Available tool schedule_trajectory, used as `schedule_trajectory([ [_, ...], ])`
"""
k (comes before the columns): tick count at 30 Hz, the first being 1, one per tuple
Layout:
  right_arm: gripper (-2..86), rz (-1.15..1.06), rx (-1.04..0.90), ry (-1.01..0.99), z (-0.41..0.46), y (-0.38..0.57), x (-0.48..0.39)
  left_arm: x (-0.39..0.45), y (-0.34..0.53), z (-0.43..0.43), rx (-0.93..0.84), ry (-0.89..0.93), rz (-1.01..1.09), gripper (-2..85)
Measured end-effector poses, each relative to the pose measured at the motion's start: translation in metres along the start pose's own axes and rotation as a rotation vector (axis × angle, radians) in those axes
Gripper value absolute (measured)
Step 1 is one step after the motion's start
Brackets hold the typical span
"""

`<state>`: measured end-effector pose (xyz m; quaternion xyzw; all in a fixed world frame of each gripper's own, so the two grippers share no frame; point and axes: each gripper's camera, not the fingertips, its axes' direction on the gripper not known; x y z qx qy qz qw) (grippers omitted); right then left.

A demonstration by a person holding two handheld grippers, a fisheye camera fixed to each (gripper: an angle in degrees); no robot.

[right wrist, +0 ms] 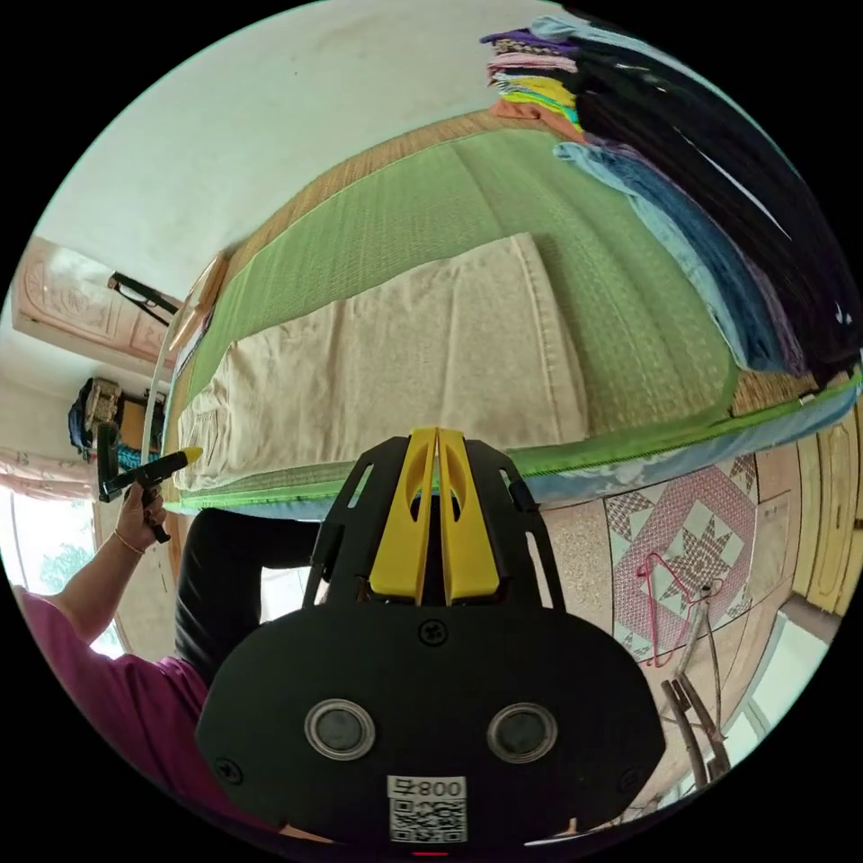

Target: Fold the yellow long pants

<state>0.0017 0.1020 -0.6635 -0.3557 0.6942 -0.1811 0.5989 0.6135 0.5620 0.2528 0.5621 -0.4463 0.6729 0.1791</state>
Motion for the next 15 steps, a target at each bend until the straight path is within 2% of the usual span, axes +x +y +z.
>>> schedule_trajectory([
  [3, 2.0, 0.097, 0.059, 0.029, -0.004, 0.025, 0.038, 0.078, -0.050, 0.061, -0.077, 0.083, 0.141, 2.8],
  [7, 5.2, 0.212, 0.123, 0.054, -0.001, 0.055, 0.080, 0.175, -0.110, 0.137, -0.163, 0.103, 0.286, 3.9],
  [15, 8.5, 0.226, 0.164, -0.034, 0.033, 0.072, 0.119, 0.350, -0.209, 0.280, -0.269, 0.096, 0.435, 4.9],
])
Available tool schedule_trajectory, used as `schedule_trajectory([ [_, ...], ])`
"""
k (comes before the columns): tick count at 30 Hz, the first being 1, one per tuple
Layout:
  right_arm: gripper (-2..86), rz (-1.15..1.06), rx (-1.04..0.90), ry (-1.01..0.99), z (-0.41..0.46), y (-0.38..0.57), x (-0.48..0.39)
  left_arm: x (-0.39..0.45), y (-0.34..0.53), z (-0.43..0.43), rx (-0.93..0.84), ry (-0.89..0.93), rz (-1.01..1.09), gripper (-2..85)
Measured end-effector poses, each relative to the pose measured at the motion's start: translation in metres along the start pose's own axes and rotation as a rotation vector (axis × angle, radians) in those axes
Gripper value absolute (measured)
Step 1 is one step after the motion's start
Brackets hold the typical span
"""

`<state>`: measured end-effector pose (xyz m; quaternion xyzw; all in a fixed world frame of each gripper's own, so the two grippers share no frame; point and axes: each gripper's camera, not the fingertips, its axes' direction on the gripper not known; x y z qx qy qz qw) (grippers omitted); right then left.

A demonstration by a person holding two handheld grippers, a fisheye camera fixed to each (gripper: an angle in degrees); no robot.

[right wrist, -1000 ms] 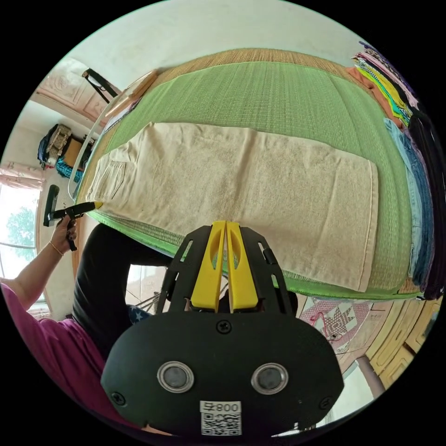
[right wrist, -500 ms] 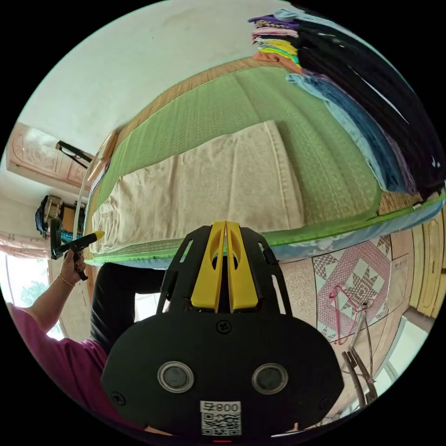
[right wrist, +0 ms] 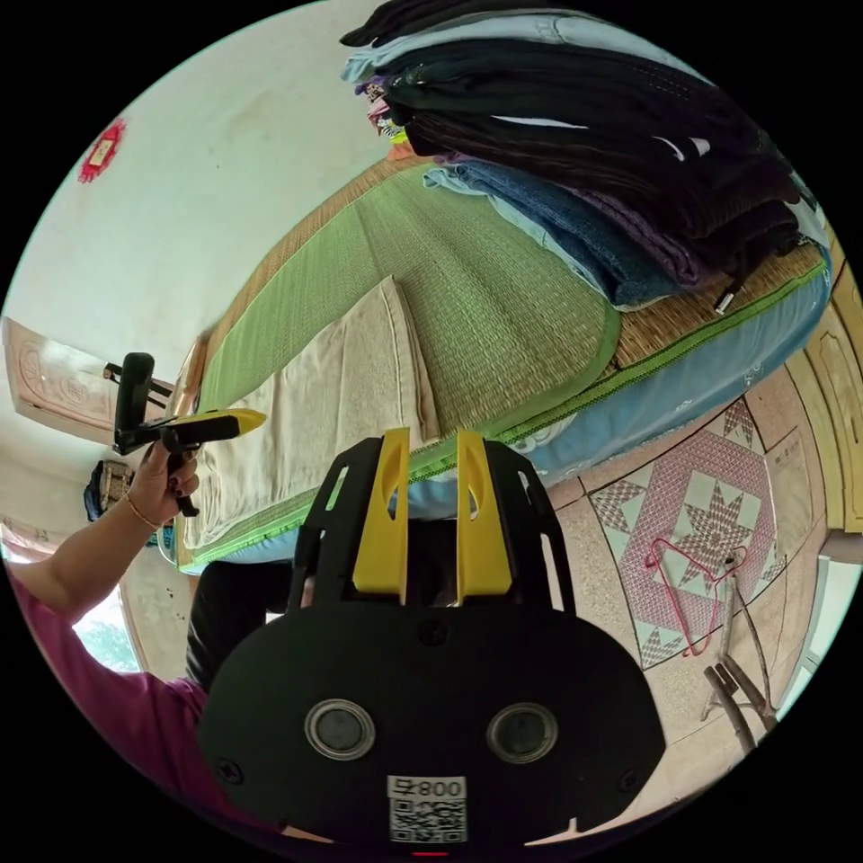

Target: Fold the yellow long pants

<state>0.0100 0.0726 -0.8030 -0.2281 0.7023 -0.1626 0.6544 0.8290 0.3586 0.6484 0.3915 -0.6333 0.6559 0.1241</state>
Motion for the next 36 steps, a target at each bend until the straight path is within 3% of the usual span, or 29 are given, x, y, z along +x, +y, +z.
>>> schedule_trajectory([
  [13, 7.4, 0.026, -0.026, -0.205, 0.051, 0.027, 0.044, 0.071, -0.134, 0.114, -0.067, -0.015, 0.024, 5.5],
  [27, 5.6, 0.081, -0.010, -0.367, 0.075, 0.048, 0.078, 0.134, -0.342, 0.208, -0.120, -0.153, 0.162, 8.5],
  [31, 5.3, 0.088, -0.014, -0.402, 0.077, 0.049, 0.084, 0.146, -0.365, 0.242, -0.197, -0.219, 0.212, 8.0],
  [36, 5.0, 0.090, -0.016, -0.425, 0.075, 0.049, 0.085, 0.144, -0.370, 0.254, -0.217, -0.161, 0.244, 3.8],
])
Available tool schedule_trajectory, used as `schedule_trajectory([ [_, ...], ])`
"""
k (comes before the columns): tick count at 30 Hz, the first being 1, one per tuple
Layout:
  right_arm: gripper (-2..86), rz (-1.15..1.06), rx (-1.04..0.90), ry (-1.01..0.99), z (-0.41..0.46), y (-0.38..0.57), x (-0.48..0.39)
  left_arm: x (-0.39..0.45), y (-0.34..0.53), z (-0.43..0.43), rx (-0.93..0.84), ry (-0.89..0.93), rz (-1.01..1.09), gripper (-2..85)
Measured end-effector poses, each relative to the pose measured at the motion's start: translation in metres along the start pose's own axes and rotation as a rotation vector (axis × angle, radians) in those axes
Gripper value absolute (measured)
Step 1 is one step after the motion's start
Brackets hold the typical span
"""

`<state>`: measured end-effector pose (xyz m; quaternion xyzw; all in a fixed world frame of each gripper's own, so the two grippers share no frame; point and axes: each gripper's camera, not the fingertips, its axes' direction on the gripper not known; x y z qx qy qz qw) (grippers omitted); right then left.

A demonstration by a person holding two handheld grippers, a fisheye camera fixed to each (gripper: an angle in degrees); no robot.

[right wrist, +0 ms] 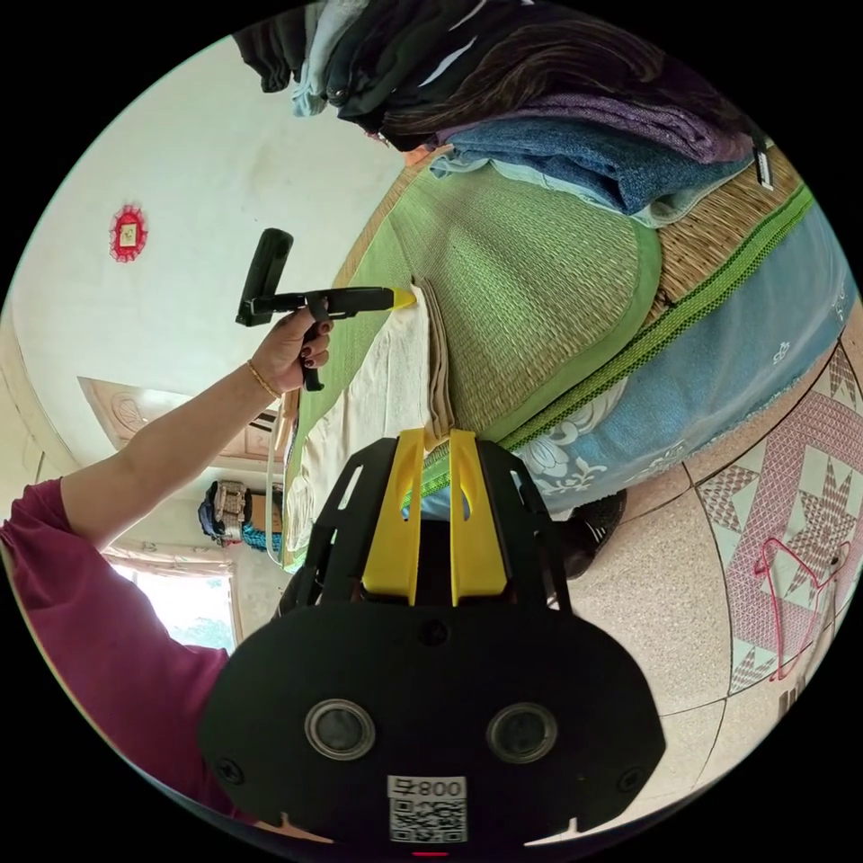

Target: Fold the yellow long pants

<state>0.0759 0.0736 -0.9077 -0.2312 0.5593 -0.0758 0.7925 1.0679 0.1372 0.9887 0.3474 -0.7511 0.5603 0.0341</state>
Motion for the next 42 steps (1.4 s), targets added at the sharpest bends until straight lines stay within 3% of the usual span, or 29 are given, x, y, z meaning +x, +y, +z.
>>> schedule_trajectory([
  [13, 4.3, -0.035, 0.023, -0.011, -0.026, -0.007, -0.049, -0.008, 0.035, -0.043, 0.044, -0.013, 0.035, 1.2],
  [22, 3.9, -0.125, 0.060, -0.043, -0.057, -0.017, -0.126, -0.043, 0.125, -0.118, 0.163, 0.012, 0.036, 1.2],
  [33, 3.7, -0.395, -0.016, -0.131, -0.058, -0.041, -0.290, -0.161, 0.378, -0.247, 0.472, 0.115, -0.095, 1.2],
  [42, 4.1, -0.531, -0.257, -0.162, 0.018, -0.048, -0.413, -0.287, 0.614, -0.264, 0.545, 0.136, -0.337, 1.0],
])
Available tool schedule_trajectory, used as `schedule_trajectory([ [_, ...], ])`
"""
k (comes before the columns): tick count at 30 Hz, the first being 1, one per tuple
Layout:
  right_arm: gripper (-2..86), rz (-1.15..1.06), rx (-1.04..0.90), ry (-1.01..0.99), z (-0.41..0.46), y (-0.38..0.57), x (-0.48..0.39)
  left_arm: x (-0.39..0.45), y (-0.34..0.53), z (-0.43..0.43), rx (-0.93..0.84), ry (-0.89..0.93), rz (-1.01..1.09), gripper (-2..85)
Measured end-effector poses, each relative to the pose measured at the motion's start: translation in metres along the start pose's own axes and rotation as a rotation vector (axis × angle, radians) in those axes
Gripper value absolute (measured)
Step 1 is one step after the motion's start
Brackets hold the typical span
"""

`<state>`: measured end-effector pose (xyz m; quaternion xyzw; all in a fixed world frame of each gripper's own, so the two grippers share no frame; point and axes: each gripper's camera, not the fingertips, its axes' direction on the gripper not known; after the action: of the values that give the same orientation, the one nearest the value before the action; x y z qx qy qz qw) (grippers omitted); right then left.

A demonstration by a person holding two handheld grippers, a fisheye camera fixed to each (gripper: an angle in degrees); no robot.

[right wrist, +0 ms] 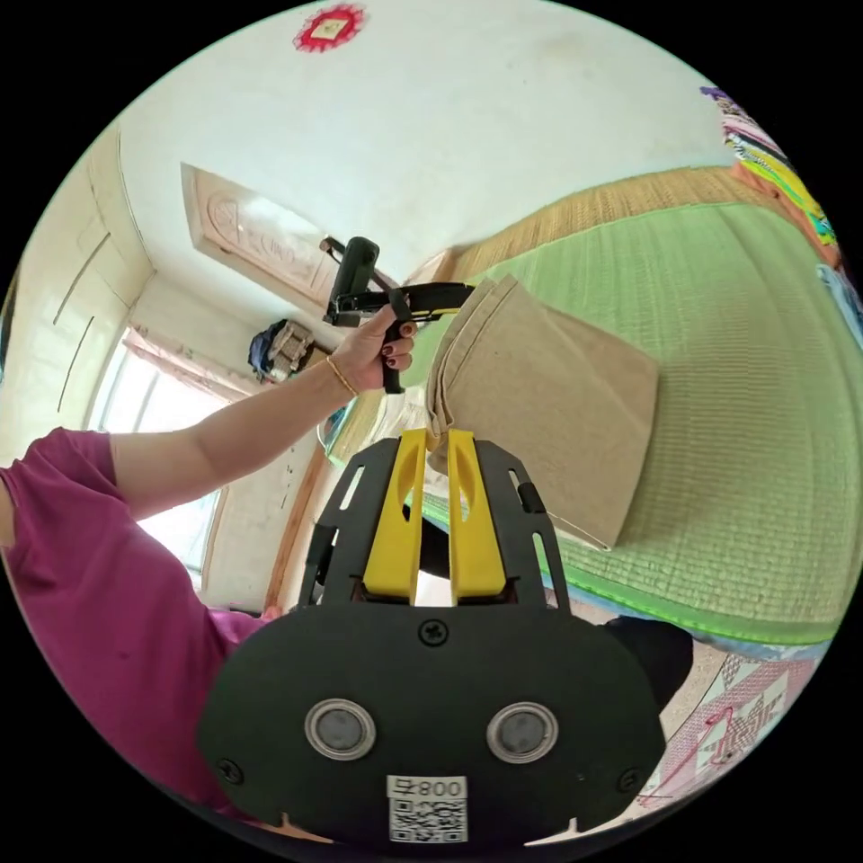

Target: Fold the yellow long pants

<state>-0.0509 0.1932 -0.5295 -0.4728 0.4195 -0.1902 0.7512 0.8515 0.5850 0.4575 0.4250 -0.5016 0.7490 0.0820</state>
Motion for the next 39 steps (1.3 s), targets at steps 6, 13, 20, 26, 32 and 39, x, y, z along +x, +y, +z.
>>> schedule_trajectory([
  [6, 4.3, 0.020, -0.182, 0.018, 0.059, -0.041, -0.025, -0.125, 0.084, -0.034, -0.036, -0.034, -0.231, 0.8],
  [13, 5.7, 0.073, -0.390, 0.038, 0.117, -0.072, -0.036, -0.215, 0.186, -0.070, 0.039, 0.095, -0.464, 2.9],
  [20, 5.8, 0.047, -0.405, 0.026, 0.107, -0.103, -0.070, -0.235, 0.244, -0.074, -0.078, 0.114, -0.445, 2.8],
  [26, 2.6, 0.049, -0.397, -0.017, 0.091, -0.124, -0.097, -0.256, 0.265, -0.093, -0.085, 0.094, -0.466, 1.7],
  [32, 1.0, 0.044, -0.411, -0.019, 0.083, -0.134, -0.122, -0.261, 0.281, -0.119, -0.079, 0.059, -0.451, 1.8],
  [39, 6.6, -0.098, -0.392, 0.158, 0.080, -0.154, -0.171, -0.246, 0.304, -0.153, 0.007, 0.105, -0.418, 3.6],
])
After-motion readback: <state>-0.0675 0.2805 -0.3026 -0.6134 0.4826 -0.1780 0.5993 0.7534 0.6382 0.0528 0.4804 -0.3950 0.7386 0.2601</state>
